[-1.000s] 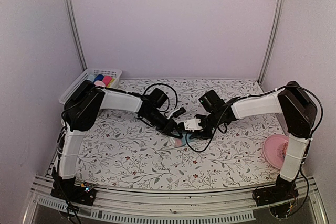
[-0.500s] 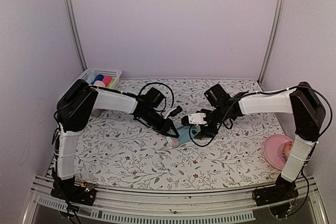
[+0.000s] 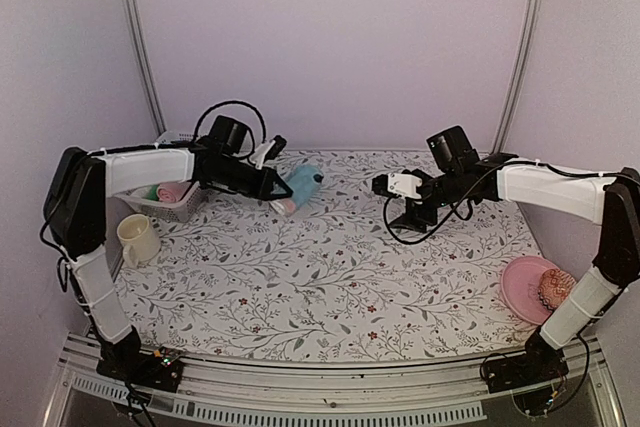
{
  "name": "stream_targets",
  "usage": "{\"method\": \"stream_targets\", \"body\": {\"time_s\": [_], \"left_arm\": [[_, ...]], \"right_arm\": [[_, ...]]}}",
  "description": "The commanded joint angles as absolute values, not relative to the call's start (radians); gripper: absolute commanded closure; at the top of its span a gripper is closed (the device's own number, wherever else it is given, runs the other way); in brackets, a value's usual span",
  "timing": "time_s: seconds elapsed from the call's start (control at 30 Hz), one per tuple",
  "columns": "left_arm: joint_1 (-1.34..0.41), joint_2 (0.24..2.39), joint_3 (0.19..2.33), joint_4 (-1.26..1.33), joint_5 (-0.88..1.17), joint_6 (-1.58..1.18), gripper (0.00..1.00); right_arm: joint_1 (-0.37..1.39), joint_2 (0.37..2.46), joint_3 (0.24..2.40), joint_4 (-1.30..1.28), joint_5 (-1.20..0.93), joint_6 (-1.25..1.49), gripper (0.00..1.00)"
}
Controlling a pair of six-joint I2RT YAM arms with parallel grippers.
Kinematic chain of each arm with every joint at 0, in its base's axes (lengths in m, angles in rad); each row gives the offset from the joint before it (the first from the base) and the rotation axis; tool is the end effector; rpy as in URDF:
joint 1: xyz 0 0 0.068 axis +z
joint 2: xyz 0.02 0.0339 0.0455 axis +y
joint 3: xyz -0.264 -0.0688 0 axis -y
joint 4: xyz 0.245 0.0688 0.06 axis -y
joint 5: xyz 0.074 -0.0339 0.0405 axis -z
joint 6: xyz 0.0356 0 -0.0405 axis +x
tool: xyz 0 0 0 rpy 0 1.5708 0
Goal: Roll the towels
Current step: Pick up the towel from the center of the board, then place the towel in the bin.
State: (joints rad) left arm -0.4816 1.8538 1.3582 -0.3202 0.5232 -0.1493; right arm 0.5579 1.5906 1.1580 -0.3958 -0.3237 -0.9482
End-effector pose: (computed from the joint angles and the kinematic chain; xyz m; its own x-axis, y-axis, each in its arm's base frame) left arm 0.3548 -0.2055 0.2269 -0.7431 0.2430 -0.6235 0.6008 0.6525 -0.4618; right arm 0.2873 0.1926 0.2498 0.1914 -0.7884 -0.5846 -0.9069 0.0857 -0.4125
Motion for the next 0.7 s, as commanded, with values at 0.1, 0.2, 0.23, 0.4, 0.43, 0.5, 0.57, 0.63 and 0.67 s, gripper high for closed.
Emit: {"method": "stream_targets", "body": {"time_s": [0.1,0.2,0.23,0.4,0.43,0.5,0.57,0.63,0.67], "left_arm": [[-0.270,1.700,1.391,-0.402,0.387,-0.051,1.00],[-0.186,1.669,1.433,-0.421,0.369,-0.033,1.00],[-0.159,1.666,1.455,-0.435,0.370,-0.021,1.00],[-0.013,1.694,1.589,-0.563,0.341,0.029,1.00],[0.026,1.705,1.615,-0.583,0.357,0.036,1.00],[0.103,1.738,1.651,-0.632,0.425,0.050,1.00],[0.170,1.784,1.693,-0.689,0.470,0.078,1.00],[0.224,1.832,1.730,-0.751,0.528,0.115,1.00],[0.255,1.857,1.748,-0.782,0.554,0.136,1.00]], "right_arm": [[0.552,1.582,1.149,-0.389,-0.324,-0.916,0.23],[0.552,1.581,1.142,-0.388,-0.327,-0.914,0.22],[0.553,1.581,1.142,-0.388,-0.327,-0.914,0.23],[0.552,1.583,1.136,-0.389,-0.337,-0.903,0.23],[0.553,1.582,1.136,-0.391,-0.342,-0.897,0.22],[0.554,1.581,1.137,-0.395,-0.351,-0.896,0.22],[0.552,1.579,1.139,-0.403,-0.364,-0.895,0.22],[0.552,1.577,1.141,-0.410,-0.385,-0.892,0.22],[0.553,1.579,1.141,-0.413,-0.396,-0.892,0.22]]}}
